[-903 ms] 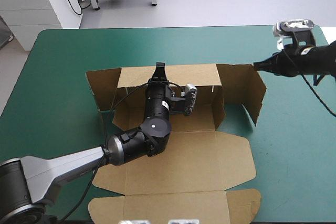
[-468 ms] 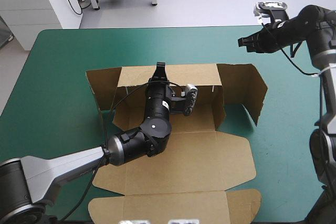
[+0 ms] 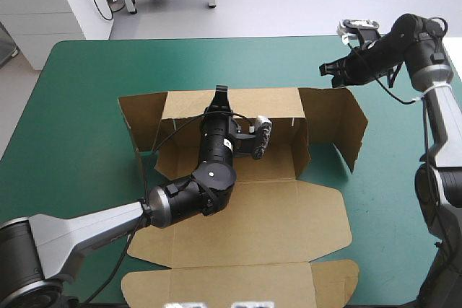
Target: Fold the box
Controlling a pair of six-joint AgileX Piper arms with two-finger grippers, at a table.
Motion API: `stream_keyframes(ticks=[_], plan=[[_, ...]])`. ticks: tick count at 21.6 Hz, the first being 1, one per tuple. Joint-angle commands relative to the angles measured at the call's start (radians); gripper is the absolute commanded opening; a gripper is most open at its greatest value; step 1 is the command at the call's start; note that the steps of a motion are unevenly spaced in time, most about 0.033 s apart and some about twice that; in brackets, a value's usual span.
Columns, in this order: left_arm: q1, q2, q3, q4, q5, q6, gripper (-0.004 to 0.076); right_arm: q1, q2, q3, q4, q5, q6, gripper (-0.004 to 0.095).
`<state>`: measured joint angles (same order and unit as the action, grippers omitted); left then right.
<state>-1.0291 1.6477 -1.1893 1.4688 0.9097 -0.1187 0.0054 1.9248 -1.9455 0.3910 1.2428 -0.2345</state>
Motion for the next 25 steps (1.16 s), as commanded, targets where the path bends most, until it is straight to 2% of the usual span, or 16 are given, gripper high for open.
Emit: stream_keyframes(ticks=[1, 6, 9, 13, 15, 16, 19, 22, 25], plan=[[-0.007, -0.04, -0.019, 0.07, 0.032, 0.002, -0.0008, 0.014, -0.097, 0.062, 0.031, 0.002, -0.037, -0.0001], [-0.007, -0.04, -0.019, 0.071, 0.032, -0.02, -0.0008, 0.011, -0.206, 0.171, 0.076, 0.003, -0.064, -0.0001], [-0.007, -0.04, -0.019, 0.08, 0.032, -0.024, -0.0008, 0.011, -0.264, 0.3, 0.157, -0.013, -0.118, -0.0002], [-0.007, -0.04, -0.019, 0.083, 0.032, -0.024, -0.0008, 0.011, -0.376, 0.501, 0.2, -0.157, -0.175, -0.0001], [-0.007, -0.04, -0.019, 0.083, 0.032, -0.024, -0.0008, 0.011, -0.462, 0.641, 0.218, -0.27, -0.245, -0.0001], [-0.007, -0.04, -0.019, 0.083, 0.032, -0.024, -0.0008, 0.011, -0.524, 0.733, 0.263, -0.355, -0.321, -0.0002], [-0.007, -0.04, -0.019, 0.083, 0.032, -0.024, -0.0008, 0.011, -0.622, 0.901, 0.401, -0.502, -0.491, -0.0002], [-0.007, -0.04, -0.019, 0.083, 0.032, -0.024, -0.0008, 0.011, -0.673, 0.987, 0.517, -0.58, -0.64, -0.0002], [-0.007, -0.04, -0.019, 0.083, 0.03, -0.024, -0.0008, 0.011, -0.68, 1.014, 0.534, -0.591, -0.722, 0.0005]])
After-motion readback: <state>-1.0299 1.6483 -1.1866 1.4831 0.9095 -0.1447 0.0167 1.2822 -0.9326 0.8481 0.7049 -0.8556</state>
